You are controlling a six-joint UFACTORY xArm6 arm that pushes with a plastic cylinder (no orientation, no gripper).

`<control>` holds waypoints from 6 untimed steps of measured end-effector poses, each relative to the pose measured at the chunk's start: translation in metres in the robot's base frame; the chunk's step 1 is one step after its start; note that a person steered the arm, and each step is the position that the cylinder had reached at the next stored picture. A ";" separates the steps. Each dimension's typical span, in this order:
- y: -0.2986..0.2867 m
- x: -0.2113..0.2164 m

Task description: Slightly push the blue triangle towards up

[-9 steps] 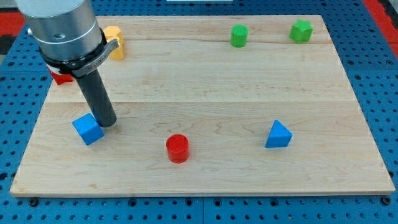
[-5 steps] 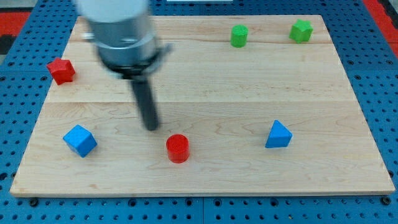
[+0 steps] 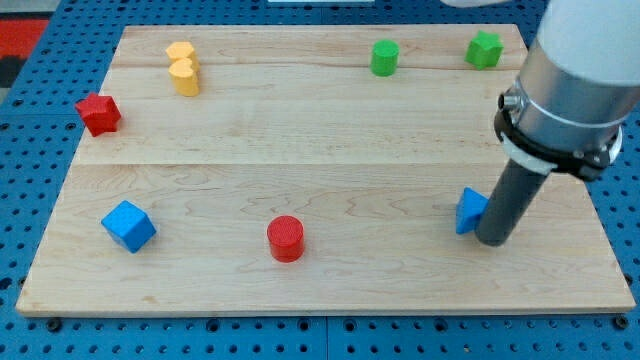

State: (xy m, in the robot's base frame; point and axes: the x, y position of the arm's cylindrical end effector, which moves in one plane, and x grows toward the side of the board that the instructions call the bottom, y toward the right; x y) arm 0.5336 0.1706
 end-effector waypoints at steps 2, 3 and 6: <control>-0.012 -0.009; -0.012 -0.011; 0.010 0.021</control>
